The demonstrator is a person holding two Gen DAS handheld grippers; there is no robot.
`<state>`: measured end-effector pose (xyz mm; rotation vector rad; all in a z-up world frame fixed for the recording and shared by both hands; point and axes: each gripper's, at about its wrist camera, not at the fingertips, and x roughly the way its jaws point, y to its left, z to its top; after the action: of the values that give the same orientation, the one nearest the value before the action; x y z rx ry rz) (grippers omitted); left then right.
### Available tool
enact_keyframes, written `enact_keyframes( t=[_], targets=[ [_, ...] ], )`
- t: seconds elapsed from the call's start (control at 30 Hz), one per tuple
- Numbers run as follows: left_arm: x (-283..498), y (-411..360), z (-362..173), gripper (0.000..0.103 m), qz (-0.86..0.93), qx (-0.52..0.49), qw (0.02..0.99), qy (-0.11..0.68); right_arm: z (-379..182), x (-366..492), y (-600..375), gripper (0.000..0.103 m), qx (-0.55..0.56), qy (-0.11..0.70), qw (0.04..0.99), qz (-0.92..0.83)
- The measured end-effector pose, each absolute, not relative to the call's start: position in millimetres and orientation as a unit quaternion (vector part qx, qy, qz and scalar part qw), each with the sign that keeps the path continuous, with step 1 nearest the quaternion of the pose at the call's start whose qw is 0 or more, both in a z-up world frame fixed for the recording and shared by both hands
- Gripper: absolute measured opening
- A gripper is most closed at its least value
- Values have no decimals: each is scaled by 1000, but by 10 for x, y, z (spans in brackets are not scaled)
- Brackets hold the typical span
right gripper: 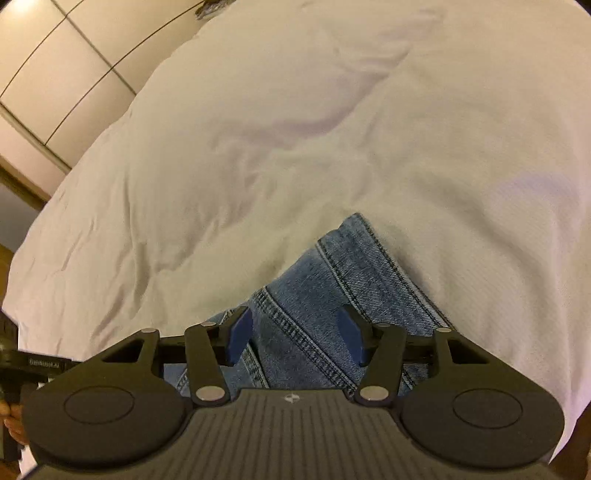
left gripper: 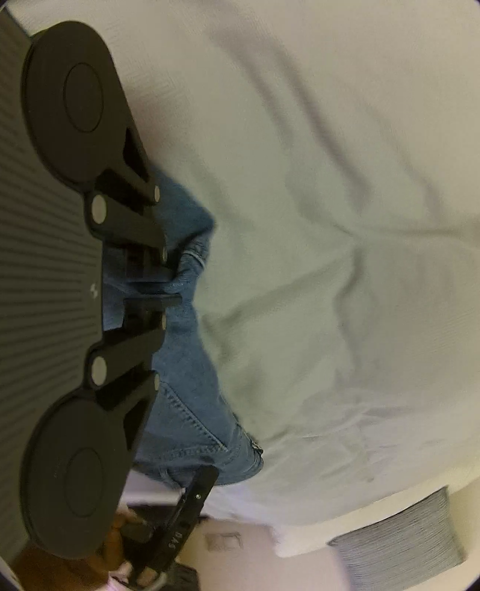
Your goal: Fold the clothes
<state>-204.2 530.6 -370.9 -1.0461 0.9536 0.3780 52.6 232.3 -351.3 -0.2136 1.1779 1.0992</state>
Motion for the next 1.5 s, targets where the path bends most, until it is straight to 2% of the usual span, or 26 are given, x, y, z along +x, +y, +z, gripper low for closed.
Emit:
enact_keyframes(
  t=[0.1, 0.23, 0.33, 0.4, 0.43, 0.5, 0.57, 0.67, 0.7, 0.77, 0.87, 0.97, 1.03, 1.17, 1.23, 1.33, 1.47, 1.5],
  targets=[
    [-2153, 5351, -3623, 1, 191, -468, 774, 382, -3422, 617, 2270, 55, -98, 521, 695, 486],
    [-2160, 5349, -3982, 5, 199, -445, 782, 388, -3514, 643, 2310, 41, -126, 516, 708, 465],
    [-2237, 5445, -4074, 5, 182, -475, 774, 376, -3737, 590, 2449, 38, -175, 501, 707, 467],
    [-2360, 5490, -3908, 8, 188, -457, 785, 374, -3723, 572, 2470, 38, -188, 493, 709, 468],
    [-2422, 5512, -3824, 14, 191, -448, 790, 373, -3700, 590, 2449, 38, -183, 497, 709, 466],
    [-2762, 5581, -3596, 14, 249, -417, 792, 370, -3652, 625, 2409, 38, -172, 504, 709, 463],
    [-3154, 5633, -3429, 14, 277, -428, 783, 355, -3610, 660, 2382, 38, -155, 511, 711, 458],
    [-3626, 5355, -3184, 14, 285, -421, 785, 355, -3537, 602, 2393, 44, -147, 502, 721, 454],
    [-3734, 5210, -3123, 14, 284, -414, 786, 362, -3508, 544, 2389, 51, -147, 495, 727, 453],
    [-3906, 4888, -3074, 14, 272, -417, 787, 366, -3448, 425, 2375, 55, -146, 481, 737, 452],
    [-4055, 4398, -3167, 15, 275, -411, 786, 370, -3366, 209, 2269, 55, -138, 477, 736, 461],
    [-4014, 4064, -3495, 15, 321, -367, 766, 419, -3491, 42, 2186, 55, -168, 485, 726, 458],
    [-4257, 4064, -3649, 5, 370, -374, 745, 410, -3567, -1, 2142, 54, -195, 474, 735, 443],
    [-5066, 4123, -3481, 5, 463, -407, 706, 350, -3305, -62, 2011, 56, -188, 447, 770, 416],
    [-5394, 4059, -3326, 11, 484, -407, 697, 339, -3132, -278, 1913, 58, -196, 425, 768, 438],
    [-5735, 3829, -3107, 11, 489, -397, 699, 339, -3024, -798, 1737, 59, -189, 437, 734, 485],
    [-5778, 3353, -3055, 11, 458, -388, 717, 354, -3157, -1708, 1603, 57, -209, 460, 667, 548],
    [-5800, 3255, -3099, 14, 451, -385, 720, 360, -3221, -1940, 1592, 56, -221, 460, 649, 565]
  ],
)
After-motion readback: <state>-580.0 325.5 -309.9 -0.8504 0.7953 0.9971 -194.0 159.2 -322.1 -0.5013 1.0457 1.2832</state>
